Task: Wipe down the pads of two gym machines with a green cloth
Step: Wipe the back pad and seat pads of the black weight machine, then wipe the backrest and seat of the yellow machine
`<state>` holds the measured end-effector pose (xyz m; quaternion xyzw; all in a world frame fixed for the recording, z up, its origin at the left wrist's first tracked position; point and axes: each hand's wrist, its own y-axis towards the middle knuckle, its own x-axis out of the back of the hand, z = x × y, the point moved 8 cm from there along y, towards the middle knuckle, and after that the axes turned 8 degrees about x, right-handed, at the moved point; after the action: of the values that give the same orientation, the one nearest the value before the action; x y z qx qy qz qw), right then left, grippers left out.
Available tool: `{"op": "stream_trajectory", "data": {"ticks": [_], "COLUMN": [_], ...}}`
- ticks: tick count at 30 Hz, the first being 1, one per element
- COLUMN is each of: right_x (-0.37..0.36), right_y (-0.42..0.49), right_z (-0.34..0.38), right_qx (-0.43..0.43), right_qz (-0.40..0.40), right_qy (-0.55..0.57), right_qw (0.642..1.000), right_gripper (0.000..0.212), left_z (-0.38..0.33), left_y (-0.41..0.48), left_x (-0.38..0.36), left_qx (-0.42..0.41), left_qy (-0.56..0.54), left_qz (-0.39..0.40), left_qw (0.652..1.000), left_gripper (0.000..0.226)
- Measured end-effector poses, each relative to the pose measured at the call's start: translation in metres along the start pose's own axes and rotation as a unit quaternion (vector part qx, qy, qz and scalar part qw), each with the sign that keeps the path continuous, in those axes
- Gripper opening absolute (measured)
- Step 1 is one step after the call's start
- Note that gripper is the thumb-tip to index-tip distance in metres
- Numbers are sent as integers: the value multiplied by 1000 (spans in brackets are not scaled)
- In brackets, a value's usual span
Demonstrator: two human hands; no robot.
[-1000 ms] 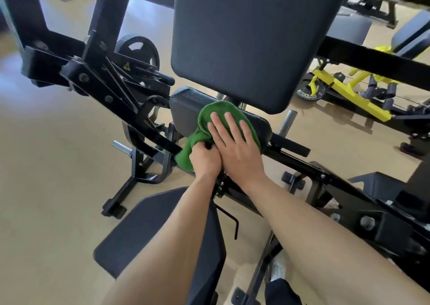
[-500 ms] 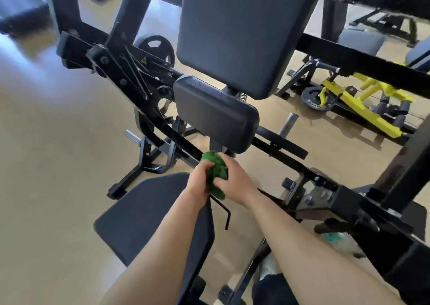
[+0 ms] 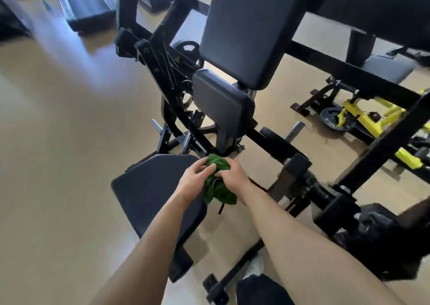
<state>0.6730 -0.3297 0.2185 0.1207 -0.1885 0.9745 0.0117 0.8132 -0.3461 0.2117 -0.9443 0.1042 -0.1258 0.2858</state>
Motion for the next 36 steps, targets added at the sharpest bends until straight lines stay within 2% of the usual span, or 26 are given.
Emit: {"op": "stream_trajectory", "data": {"ticks": [3,6,8,11,12,15,20,25,30,34,36], "right_x": [-6,-6,-8,-15,-15,-5,27,90,199,314,368], "right_y": [-26,-65,-92,-131,-143,-175,-217,-265,-322,-358,-369], "right_z": [-8,-10,-13,-26,-31,-41,-80,-127,-192,-233,-244], "right_qx": [-20,-45,-58,-86,-91,-87,-92,-85,-114,-120,-106], "right_qz": [-1,-31,-34,-31,-28,-7,52,50,33,-25,-61], "right_qy": [10,105,166,200,193,121,35,-17,-26,16,17], "right_qw": [1000,993,984,975,977,989,994,995,993,992,992], "right_gripper": [39,37,35,56,61,49,51,46,32,45,45], "left_z": [13,31,41,57,62,84,109,117,109,85,67], "left_y": [-35,-70,-88,-110,-116,-131,-155,-181,-210,-233,-246], "left_x": [-8,-13,-14,-15,-16,-26,-64,-152,-276,-398,-448], "left_qx": [-13,-22,-29,-27,-16,42,80,113,92,44,25], "left_qy": [-8,12,38,75,79,56,74,178,256,243,217], "left_qz": [70,127,118,65,51,65,73,114,149,161,170], "left_qw": [997,992,992,995,995,995,991,971,951,955,961], "left_gripper": [53,62,70,64,58,43,47,47,40,36,34]}}
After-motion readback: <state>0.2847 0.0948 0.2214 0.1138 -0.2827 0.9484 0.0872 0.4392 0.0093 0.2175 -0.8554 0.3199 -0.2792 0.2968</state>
